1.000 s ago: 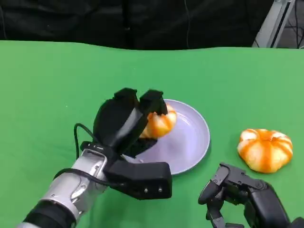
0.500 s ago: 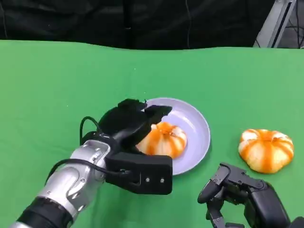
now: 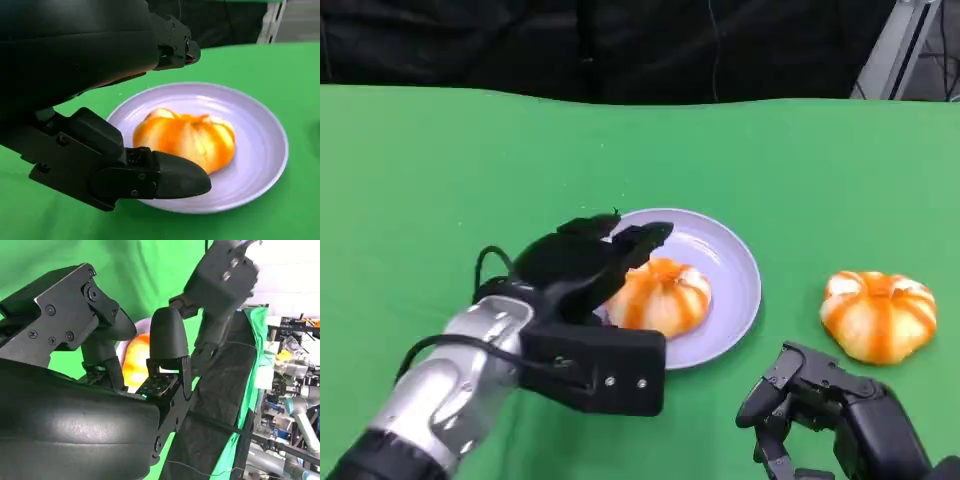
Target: Grasp the bread from the table and place it into the plate.
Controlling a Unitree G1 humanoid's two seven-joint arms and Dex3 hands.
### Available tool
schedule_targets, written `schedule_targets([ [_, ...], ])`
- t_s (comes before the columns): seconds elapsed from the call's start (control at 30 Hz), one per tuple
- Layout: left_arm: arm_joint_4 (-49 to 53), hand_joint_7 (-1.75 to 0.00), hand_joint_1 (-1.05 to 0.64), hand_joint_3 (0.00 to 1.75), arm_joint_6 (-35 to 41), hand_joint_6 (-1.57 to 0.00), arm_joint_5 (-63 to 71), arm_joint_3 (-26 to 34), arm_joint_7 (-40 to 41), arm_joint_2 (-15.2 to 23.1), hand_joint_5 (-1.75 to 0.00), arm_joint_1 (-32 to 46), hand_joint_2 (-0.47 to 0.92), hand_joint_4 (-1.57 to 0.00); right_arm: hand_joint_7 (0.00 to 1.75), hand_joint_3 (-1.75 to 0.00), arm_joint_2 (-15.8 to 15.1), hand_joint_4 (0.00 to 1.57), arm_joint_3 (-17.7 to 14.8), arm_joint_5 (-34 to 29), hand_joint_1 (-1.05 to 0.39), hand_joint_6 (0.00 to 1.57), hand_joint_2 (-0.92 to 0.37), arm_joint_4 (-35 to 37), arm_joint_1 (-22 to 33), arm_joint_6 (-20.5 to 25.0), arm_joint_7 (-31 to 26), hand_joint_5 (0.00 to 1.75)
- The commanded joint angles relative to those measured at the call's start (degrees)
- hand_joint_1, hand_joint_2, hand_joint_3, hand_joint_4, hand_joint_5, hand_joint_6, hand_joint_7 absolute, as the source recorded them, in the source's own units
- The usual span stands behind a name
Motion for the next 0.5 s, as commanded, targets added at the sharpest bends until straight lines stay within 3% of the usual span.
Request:
schedule_targets([
  [0.03, -3.0, -0.07, -0.81, 0.53, -5.7, -0.15, -3.9, 4.5, 5.3, 3.0, -0.08, 4.7, 0.92, -0.13, 1.37, -1.23, -0.3, 0.70, -0.4, 0.6, 0.03, 0.71, -0.47, -0.5, 0.1, 0.4, -0.1, 1.67],
  [0.27, -4.6, -0.10, -0.70, 0.46, -15.4, -0.23, -11.1, 10.6, 9.2, 5.1, -0.20, 11.6, 0.92, -0.27, 1.37, -1.22, -0.2, 0.70, -0.4, 0.6, 0.03, 0.71, -0.47, -0.7, 0.0, 0.8, -0.1, 1.66],
  [0.33, -4.9, -0.09, -0.63, 0.37, -17.4, -0.30, -12.1, 12.1, 10.3, 5.2, -0.58, 13.1, 0.92, -0.20, 1.37, -1.23, -0.1, 0.70, -0.4, 0.7, 0.03, 0.71, -0.47, -0.8, 0.0, 0.9, -0.1, 1.66],
  [0.37, -4.0, -0.09, -0.63, 0.36, -20.7, -0.32, -12.7, 13.4, 13.5, 4.6, -0.66, 14.5, 0.92, -0.18, 1.38, -1.23, -0.1, 0.70, -0.4, 0.6, 0.03, 0.71, -0.47, -0.7, 0.0, 0.8, -0.2, 1.66],
  [0.4, -2.7, -0.15, -0.51, 0.27, -24.3, -0.48, -13.1, 14.6, 17.0, 4.0, -0.80, 15.7, 0.92, -0.32, 1.38, -1.23, -0.1, 0.70, -0.3, 0.5, 0.03, 0.71, -0.46, -0.7, -0.1, 0.8, -0.2, 1.66],
  [0.5, 0.2, -0.22, -0.36, 0.18, -31.1, -0.68, -13.7, 16.6, 22.6, 2.9, -0.97, 17.4, 0.92, -0.53, 1.38, -1.24, -0.1, 0.71, -0.2, 0.4, 0.02, 0.71, -0.46, -0.7, -0.1, 0.9, -0.2, 1.67],
])
